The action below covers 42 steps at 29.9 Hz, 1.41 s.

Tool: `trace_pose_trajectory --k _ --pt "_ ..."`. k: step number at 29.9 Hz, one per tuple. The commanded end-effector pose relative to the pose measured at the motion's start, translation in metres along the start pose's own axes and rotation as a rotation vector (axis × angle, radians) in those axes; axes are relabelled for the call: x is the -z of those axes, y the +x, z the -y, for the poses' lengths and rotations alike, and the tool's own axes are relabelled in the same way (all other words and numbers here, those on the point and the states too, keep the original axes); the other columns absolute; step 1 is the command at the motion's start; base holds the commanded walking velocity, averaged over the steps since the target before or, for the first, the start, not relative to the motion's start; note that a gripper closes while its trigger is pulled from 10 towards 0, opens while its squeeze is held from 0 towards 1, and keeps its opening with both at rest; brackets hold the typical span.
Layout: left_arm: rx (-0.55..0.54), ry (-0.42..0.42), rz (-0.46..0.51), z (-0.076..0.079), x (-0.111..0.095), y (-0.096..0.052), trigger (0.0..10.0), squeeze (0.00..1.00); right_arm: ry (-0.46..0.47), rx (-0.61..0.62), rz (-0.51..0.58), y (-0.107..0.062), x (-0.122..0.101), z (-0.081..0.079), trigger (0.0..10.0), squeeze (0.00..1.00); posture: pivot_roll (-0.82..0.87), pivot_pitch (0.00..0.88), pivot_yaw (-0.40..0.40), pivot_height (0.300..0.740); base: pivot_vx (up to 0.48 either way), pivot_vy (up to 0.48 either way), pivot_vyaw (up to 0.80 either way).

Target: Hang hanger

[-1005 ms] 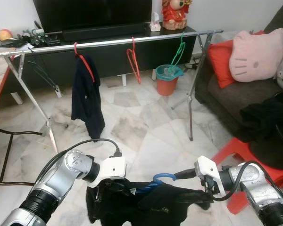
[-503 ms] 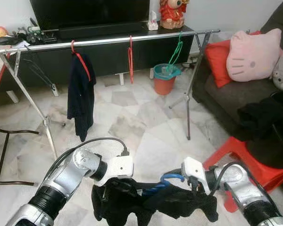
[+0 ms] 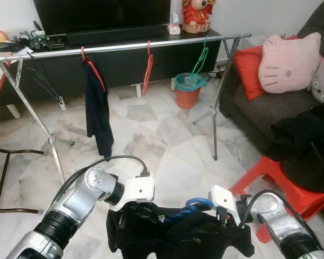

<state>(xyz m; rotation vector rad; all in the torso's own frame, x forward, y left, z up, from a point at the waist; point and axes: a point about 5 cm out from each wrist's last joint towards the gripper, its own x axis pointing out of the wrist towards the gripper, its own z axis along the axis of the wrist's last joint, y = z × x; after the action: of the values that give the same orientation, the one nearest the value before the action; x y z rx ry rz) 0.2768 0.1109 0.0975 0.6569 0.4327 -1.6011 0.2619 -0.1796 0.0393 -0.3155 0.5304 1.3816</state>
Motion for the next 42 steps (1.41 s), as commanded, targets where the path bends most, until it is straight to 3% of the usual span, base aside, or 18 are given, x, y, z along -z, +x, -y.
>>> trace_pose_trajectory --k 1,27,28,29,30,39,42 --pt "-0.002 0.02 0.012 -0.005 -0.006 -0.003 10.0 0.0 -0.007 0.017 0.0 -0.002 -0.001 0.003 0.0 0.0 -0.01 0.0 -0.026 0.74 0.0 0.0 0.0" --pt "-0.001 0.021 0.011 -0.004 -0.006 0.0 10.0 0.0 -0.027 0.062 -0.007 0.003 -0.001 0.007 0.0 0.0 0.0 0.0 -0.03 0.74 0.0 0.0 0.0" --pt "0.006 0.03 0.022 -0.003 -0.006 0.001 10.0 0.6 -0.028 0.061 -0.008 0.004 -0.001 0.007 0.0 0.0 0.0 0.0 -0.03 0.74 0.0 0.0 0.0" --pt "0.006 0.03 0.022 -0.003 -0.006 0.001 10.0 0.6 -0.028 0.061 -0.008 0.004 -0.001 0.007 0.0 0.0 0.0 0.0 -0.03 0.74 0.0 0.0 0.0" --pt "0.016 0.019 0.017 -0.002 -0.005 0.001 10.0 1.0 -0.029 0.062 -0.008 0.004 -0.001 0.007 0.0 0.0 0.0 0.0 -0.031 0.74 0.0 0.0 0.0" --pt "-0.026 0.0 -0.018 -0.006 0.0 -0.004 10.0 1.0 -0.044 0.07 -0.04 0.005 0.001 0.008 0.0 0.0 0.01 0.0 -0.047 0.74 0.0 0.0 0.0" --pt "-0.067 -0.005 -0.033 -0.008 0.003 -0.013 10.0 1.0 -0.046 0.076 -0.059 0.006 0.003 0.008 0.0 0.0 0.01 0.0 -0.05 0.74 0.0 0.0 0.0"
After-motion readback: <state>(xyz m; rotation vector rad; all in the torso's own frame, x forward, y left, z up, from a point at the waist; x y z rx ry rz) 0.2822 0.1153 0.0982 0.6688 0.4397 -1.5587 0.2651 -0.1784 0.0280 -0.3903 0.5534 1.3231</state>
